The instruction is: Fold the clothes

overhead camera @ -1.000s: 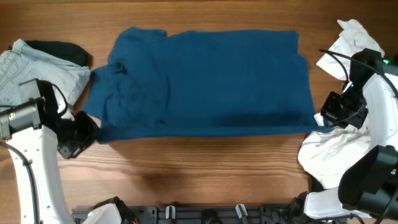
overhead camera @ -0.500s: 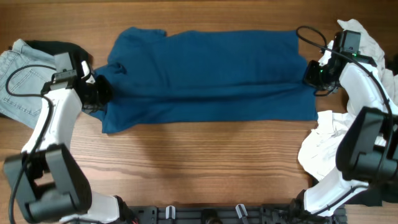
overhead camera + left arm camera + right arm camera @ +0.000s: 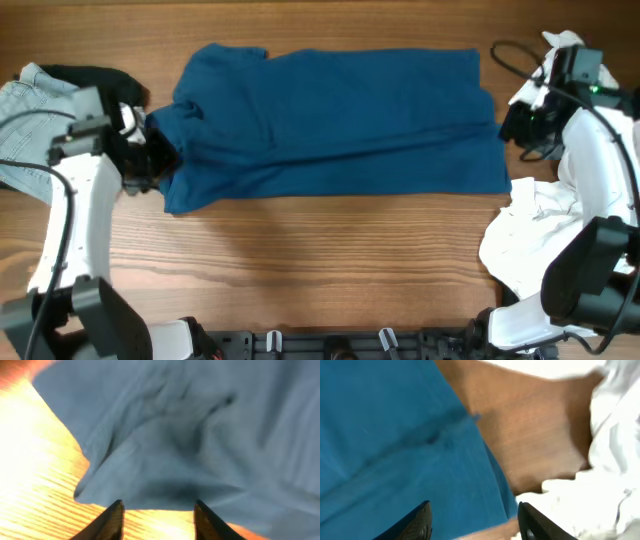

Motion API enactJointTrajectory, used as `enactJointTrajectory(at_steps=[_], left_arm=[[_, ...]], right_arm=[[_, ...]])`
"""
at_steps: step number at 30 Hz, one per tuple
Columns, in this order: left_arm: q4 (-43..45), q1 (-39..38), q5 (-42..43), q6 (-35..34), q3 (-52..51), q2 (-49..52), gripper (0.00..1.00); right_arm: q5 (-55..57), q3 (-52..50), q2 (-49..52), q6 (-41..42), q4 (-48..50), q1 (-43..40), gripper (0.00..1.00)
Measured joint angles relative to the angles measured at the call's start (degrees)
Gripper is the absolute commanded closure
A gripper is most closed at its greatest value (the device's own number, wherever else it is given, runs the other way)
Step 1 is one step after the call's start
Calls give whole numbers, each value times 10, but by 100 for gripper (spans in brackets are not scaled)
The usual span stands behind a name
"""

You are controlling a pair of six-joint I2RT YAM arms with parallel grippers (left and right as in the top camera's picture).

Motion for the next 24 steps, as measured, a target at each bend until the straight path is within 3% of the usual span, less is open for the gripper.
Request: enactJointTrajectory(at_steps=[6, 7, 9, 10, 11, 13, 18, 24], left_arm=[[179, -4, -4, -1, -168, 32, 44], [202, -4, -4, -1, -183, 37, 50], [213, -4, -4, -1, -193, 48, 74], [214, -4, -7, -2, -193, 51, 90], [213, -3, -9, -2, -192, 57, 96], [202, -2, -17, -2, -189, 64, 96], [92, -4, -38, -10, -174, 68, 96], [-13, -5, -85, -37, -178, 70, 96]], right_arm=[[-11, -157, 24, 1, 141, 0, 43], [-17, -176, 24, 1, 175, 0, 54], [-21, -200, 24, 2, 203, 0, 82], [-19, -203, 24, 1, 207, -2, 86], [-14, -203, 24, 2, 206, -3, 89], [-7, -205, 22, 7, 195, -2, 96], [99, -205, 17, 96, 86, 3, 96], [138, -219, 17, 157, -17, -6, 96]])
